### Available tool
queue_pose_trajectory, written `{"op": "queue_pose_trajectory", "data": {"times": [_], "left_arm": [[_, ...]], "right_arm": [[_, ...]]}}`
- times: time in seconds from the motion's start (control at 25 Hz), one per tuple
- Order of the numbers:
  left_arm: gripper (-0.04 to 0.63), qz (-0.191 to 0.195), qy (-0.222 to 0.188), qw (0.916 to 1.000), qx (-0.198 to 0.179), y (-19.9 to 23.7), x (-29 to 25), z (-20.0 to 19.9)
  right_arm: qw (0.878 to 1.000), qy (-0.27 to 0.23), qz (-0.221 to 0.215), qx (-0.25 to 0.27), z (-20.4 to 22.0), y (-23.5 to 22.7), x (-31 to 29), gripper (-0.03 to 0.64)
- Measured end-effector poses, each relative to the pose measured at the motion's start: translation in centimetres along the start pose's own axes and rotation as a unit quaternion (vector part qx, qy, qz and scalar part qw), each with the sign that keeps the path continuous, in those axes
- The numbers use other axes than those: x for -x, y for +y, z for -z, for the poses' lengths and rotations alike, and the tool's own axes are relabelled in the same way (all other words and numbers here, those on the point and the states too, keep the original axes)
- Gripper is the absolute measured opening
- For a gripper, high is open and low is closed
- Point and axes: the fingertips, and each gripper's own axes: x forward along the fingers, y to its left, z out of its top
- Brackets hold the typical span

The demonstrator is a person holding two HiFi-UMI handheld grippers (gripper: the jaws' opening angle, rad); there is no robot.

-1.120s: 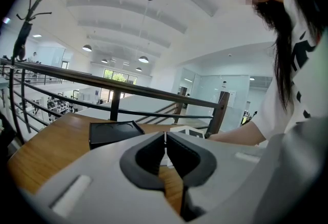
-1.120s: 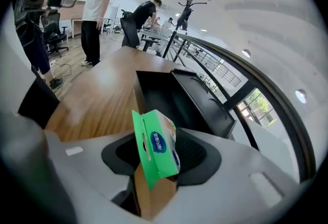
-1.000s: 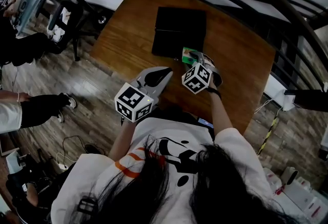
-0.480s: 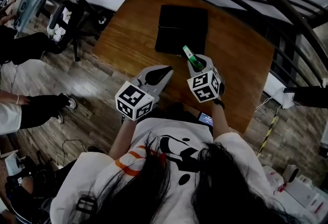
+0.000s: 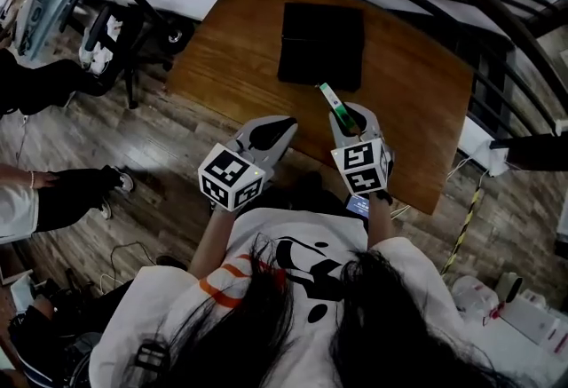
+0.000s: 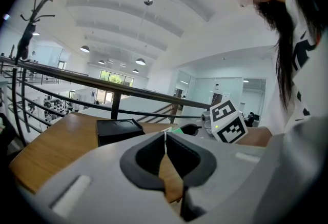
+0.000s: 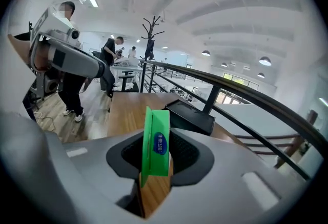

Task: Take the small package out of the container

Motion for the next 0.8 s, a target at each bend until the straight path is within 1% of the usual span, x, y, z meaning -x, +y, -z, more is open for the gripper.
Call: {"op": "queue_pose_trajectory", "data": {"times": [0.2, 0.4, 0.52, 0.6, 0.8], "left_arm": [[0.0, 0.011, -0.001, 0.9999, -0.002, 1.3, 3.3, 0.2], [0.0, 0.026, -0.003, 0.9996, -0.008, 0.3, 6.6, 1.1], [0.0, 0.037, -0.004, 0.9992, -0.01, 1.0, 8.8, 1.6], [0.0, 0.044, -0.003, 0.9989, -0.014, 0.0, 9.7, 2.1], [0.0, 0.06, -0.002, 0.998, -0.019, -4.1, 11.9, 3.5]], "right_arm": [[1.0, -0.004, 0.007, -0.021, -1.6, 3.4, 0.9, 0.118], [0.999, -0.012, 0.018, -0.037, -2.1, 6.6, 3.3, 0.118], [0.999, -0.014, 0.028, -0.041, -3.3, 8.9, 3.6, 0.118], [0.998, -0.017, 0.035, -0.045, -3.0, 10.0, 4.9, 0.118], [0.997, -0.021, 0.05, -0.057, -1.2, 12.6, 9.4, 0.118]]}}
